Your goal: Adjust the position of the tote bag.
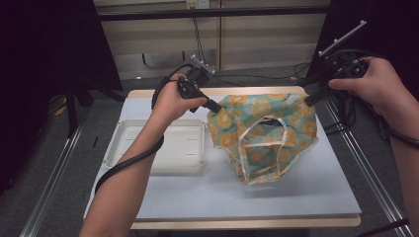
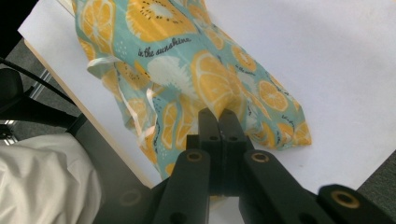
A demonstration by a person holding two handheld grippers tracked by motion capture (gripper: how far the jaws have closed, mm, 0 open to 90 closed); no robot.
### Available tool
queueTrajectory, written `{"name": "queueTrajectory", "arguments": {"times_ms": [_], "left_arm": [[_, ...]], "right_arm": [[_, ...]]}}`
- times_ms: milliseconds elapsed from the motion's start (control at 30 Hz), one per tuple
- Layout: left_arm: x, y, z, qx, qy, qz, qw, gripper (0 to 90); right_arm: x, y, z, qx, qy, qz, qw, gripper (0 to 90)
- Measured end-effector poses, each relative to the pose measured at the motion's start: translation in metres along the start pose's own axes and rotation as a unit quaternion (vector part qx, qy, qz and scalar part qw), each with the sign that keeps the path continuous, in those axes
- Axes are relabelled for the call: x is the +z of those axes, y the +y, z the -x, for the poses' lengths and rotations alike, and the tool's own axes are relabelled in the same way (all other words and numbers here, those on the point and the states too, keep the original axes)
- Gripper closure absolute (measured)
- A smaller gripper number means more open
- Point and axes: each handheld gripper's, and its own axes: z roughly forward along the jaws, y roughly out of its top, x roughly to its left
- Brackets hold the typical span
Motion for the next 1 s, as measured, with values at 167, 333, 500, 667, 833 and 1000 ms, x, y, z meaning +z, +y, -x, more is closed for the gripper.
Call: {"name": "queueTrajectory", "arguments": {"times_ms": [167,333,500,667,833,1000], "left_arm": [[0.012,-0.004,-0.005,-0.001,-0.003,-0.01,0.9999,90.0],[0.02,-0.005,0.0,-0.004,-0.009,-0.014,0.9999,90.0],[0.026,-0.008,0.0,-0.007,-0.009,-0.011,0.9999,90.0],[0.021,-0.009,0.001,0.001,0.01,-0.01,0.9999,84.8],[0.006,-0.011,0.003,0.005,0.019,-0.009,0.9998,67.4],[-0.012,-0.009,0.016,0.017,0.047,-0.003,0.9988,44.5]], "right_arm": [[0.009,0.005,0.001,0.002,-0.001,-0.009,1.0,90.0],[0.009,0.006,0.002,0.003,-0.003,-0.006,1.0,90.0],[0.014,0.005,0.002,0.004,-0.005,-0.009,0.9999,90.0],[0.017,0.005,-0.001,-0.003,-0.005,-0.018,0.9998,90.0],[0.017,0.004,0.0,-0.003,-0.008,-0.017,0.9998,90.0],[0.019,0.002,0.0,-0.002,-0.005,-0.016,0.9999,90.0]]}}
